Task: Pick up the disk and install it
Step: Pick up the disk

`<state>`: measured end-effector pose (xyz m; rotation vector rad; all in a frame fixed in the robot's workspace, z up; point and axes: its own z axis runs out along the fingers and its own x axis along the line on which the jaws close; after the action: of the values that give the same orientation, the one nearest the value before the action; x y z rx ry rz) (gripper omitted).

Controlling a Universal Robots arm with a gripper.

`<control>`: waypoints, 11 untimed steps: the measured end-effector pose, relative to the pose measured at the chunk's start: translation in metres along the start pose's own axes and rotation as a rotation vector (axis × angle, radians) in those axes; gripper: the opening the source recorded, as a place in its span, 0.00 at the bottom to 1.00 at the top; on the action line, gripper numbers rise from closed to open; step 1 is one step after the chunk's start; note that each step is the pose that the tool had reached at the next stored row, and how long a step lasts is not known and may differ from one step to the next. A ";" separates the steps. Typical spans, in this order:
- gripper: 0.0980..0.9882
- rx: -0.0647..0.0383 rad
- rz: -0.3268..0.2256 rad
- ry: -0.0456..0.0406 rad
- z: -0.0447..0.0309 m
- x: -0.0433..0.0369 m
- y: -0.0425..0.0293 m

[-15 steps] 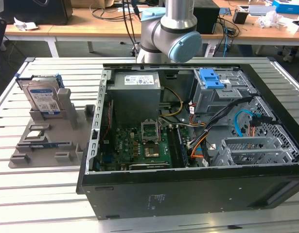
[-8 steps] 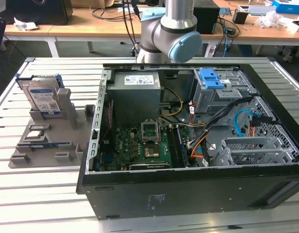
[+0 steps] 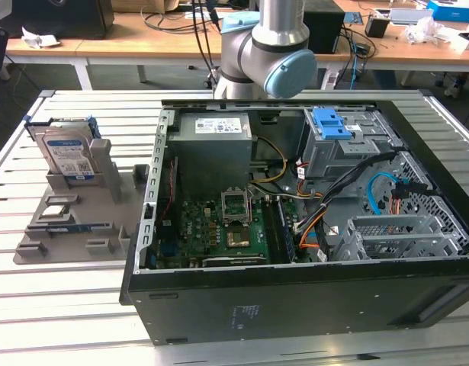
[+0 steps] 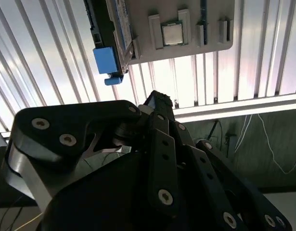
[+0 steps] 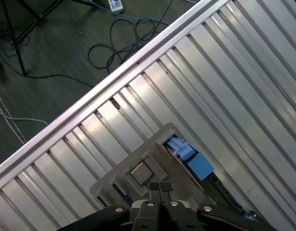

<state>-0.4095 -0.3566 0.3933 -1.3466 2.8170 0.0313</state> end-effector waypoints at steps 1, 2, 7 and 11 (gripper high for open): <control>0.01 0.000 -0.008 0.0001 0.0000 0.0000 0.0000; 0.01 0.000 -0.017 0.0001 0.0000 0.0000 0.0000; 0.01 -0.002 -0.061 0.0006 0.0000 0.0000 0.0000; 0.01 -0.002 -0.093 0.0009 0.0000 0.0000 0.0000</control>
<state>-0.4095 -0.3566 0.3933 -1.4765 2.7522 0.0327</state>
